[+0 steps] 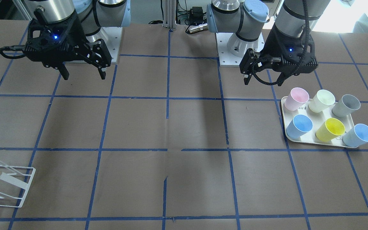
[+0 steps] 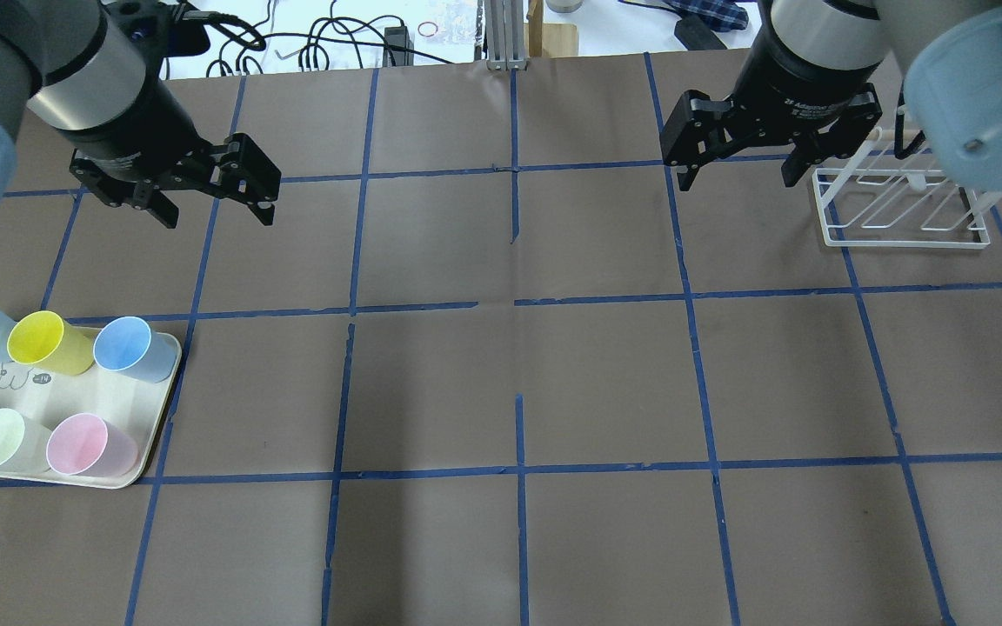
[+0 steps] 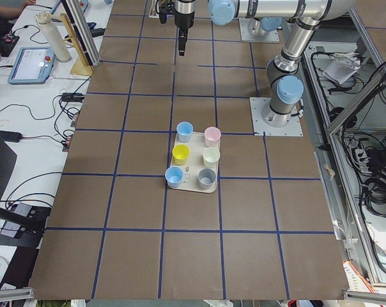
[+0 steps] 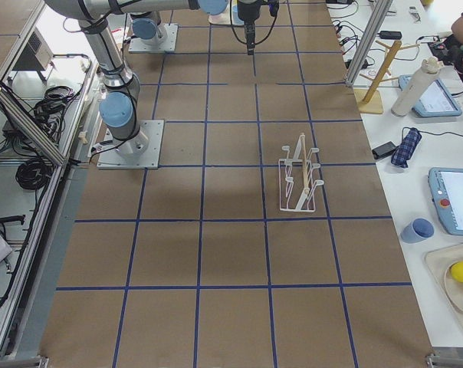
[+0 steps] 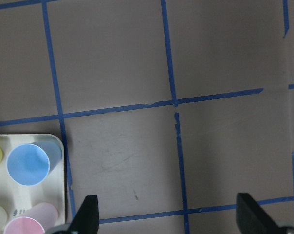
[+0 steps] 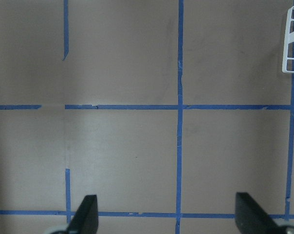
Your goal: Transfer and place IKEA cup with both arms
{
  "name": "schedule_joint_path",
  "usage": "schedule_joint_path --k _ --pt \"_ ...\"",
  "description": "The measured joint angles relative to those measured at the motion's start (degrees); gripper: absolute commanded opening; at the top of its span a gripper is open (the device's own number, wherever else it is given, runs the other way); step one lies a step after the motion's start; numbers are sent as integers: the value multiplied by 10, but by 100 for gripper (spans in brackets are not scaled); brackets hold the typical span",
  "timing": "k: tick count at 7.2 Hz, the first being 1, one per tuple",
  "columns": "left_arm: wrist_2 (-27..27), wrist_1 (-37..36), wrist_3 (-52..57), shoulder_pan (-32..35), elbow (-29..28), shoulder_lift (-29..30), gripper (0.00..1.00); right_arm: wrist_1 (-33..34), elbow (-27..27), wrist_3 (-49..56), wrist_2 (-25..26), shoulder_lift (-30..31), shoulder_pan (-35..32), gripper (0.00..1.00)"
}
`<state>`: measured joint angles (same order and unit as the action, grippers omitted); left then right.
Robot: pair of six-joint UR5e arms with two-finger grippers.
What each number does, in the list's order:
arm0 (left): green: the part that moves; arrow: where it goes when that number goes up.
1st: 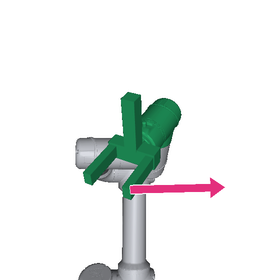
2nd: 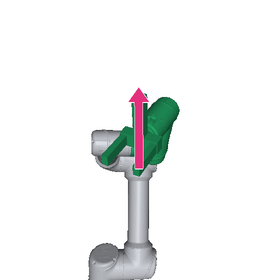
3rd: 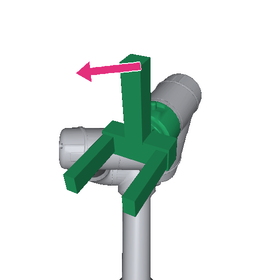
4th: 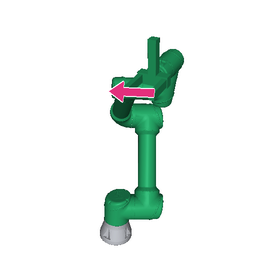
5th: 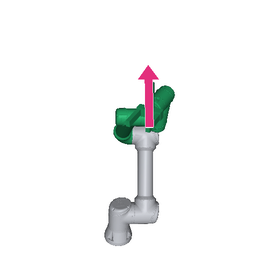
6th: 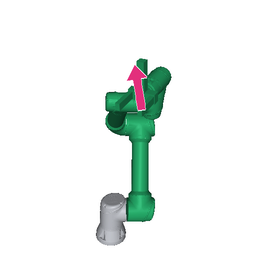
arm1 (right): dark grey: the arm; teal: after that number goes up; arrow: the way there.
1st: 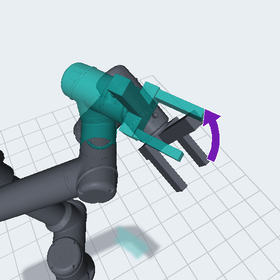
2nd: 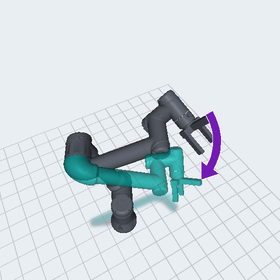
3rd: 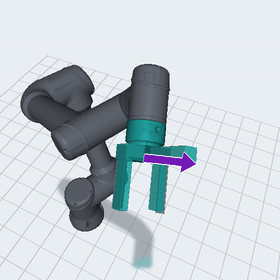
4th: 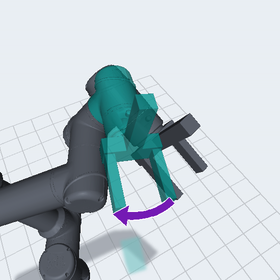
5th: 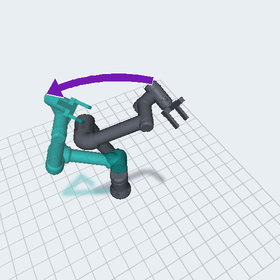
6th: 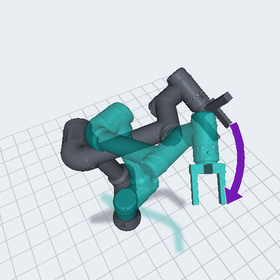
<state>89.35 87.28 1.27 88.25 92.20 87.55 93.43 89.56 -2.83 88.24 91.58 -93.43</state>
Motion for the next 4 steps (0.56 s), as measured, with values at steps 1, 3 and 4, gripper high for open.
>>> schedule_joint_path --k 1,3,4 --pt "0 23 -26 6 -22 10 100 0 0 0 0 0 0 100" --pt "1 54 -48 14 -33 12 100 0 0 0 0 0 0 100" --pt "1 54 -50 15 -27 9 100 0 1 0 0 0 0 100"
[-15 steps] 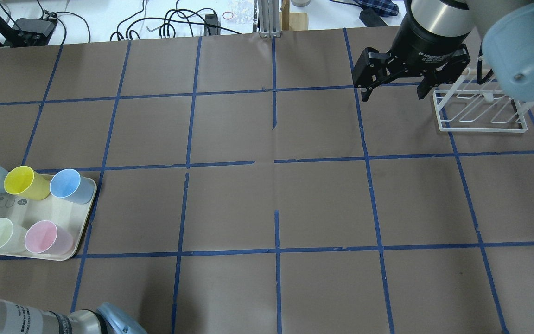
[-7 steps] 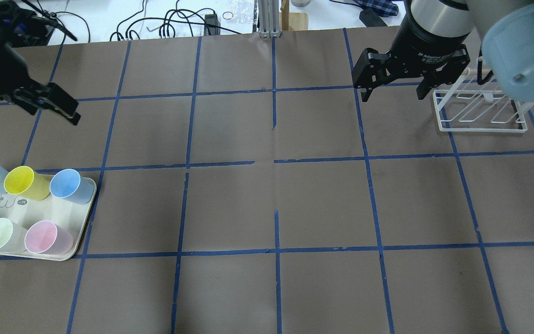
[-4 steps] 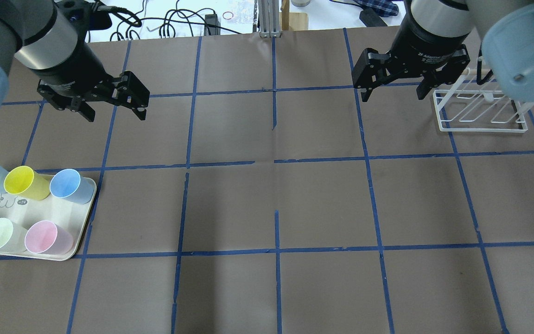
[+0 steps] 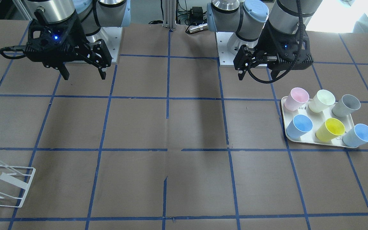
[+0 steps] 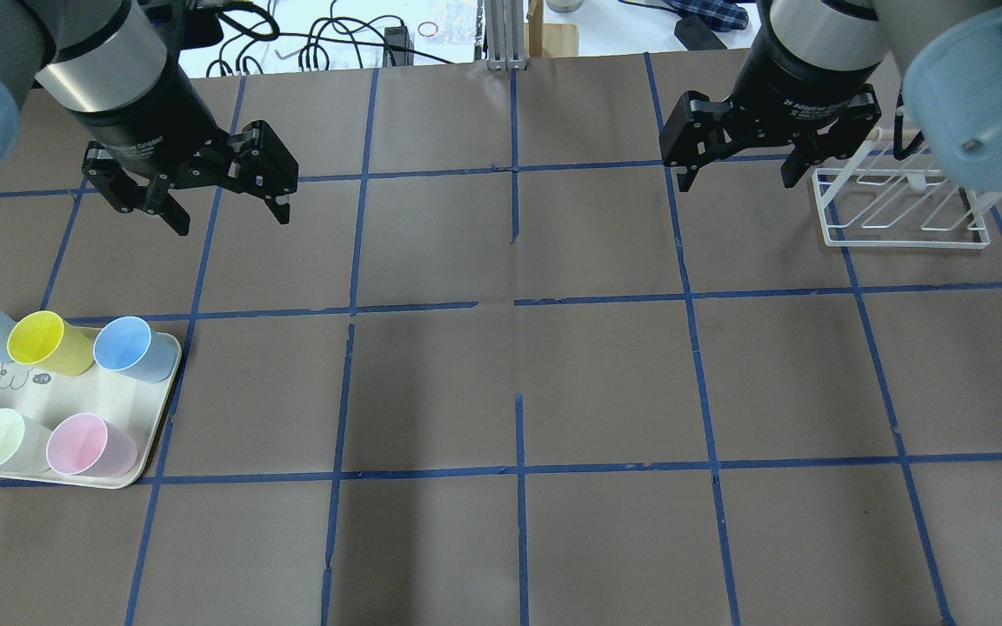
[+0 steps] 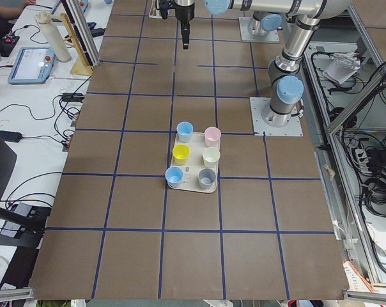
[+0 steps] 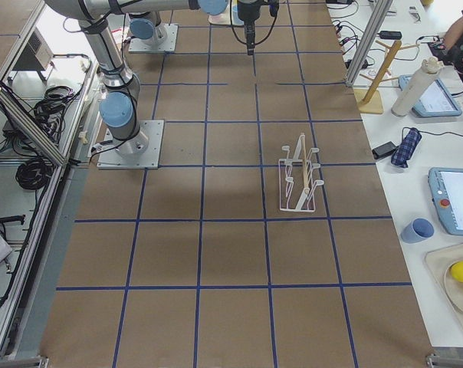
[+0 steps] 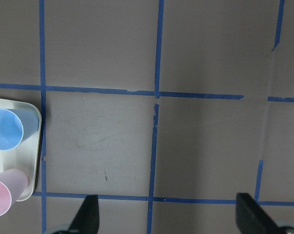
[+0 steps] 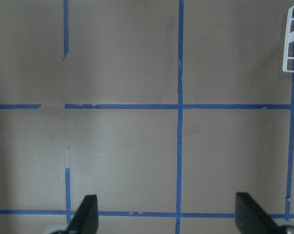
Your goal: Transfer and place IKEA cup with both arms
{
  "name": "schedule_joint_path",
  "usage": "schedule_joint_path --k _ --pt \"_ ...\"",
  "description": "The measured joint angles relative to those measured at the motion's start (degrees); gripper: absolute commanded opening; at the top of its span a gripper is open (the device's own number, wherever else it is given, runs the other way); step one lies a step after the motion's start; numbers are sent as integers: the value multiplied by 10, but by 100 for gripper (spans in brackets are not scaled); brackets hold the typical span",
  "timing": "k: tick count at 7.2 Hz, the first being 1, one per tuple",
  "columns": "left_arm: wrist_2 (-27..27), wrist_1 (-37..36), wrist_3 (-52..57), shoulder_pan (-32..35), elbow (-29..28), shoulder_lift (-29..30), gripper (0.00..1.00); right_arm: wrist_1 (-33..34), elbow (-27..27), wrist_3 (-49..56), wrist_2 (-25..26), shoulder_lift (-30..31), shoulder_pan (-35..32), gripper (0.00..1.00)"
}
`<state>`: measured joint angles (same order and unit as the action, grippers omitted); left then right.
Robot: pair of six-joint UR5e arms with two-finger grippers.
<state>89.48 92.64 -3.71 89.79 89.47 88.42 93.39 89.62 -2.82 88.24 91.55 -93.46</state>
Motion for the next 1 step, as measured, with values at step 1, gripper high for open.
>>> schedule_joint_path --k 1 --pt "0 -1 3 -1 1 -1 100 0 0 0 0 0 0 100"
